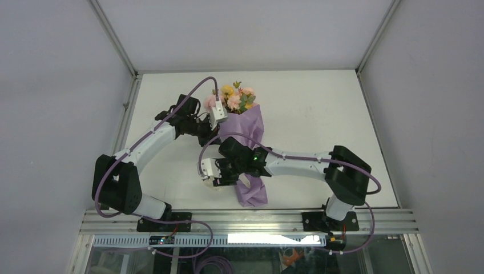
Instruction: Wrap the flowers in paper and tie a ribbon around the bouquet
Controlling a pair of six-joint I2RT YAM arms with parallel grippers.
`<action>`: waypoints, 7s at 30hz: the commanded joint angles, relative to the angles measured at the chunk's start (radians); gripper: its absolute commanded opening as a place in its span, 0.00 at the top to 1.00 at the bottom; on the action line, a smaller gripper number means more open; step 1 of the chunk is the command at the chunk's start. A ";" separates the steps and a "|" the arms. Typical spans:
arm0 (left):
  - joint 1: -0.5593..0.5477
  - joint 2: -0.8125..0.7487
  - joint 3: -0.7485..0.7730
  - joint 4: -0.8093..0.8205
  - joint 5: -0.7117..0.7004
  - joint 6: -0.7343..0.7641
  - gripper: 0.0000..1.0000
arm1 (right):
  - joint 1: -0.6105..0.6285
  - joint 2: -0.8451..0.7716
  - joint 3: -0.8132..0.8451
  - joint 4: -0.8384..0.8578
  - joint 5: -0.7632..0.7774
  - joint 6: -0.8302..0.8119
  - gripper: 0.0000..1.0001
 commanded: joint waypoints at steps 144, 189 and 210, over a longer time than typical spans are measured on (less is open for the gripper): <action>-0.550 -0.130 -0.295 0.506 -0.459 -0.168 1.00 | -0.569 -0.180 -0.063 -0.183 -0.314 1.118 0.69; -0.503 -0.088 -0.345 0.618 -0.390 -0.264 1.00 | -0.220 -0.256 -0.248 0.208 0.502 1.722 0.64; -0.287 -0.142 -0.041 0.025 0.009 -0.208 0.49 | -0.340 -0.255 -0.462 0.489 -0.036 1.470 1.00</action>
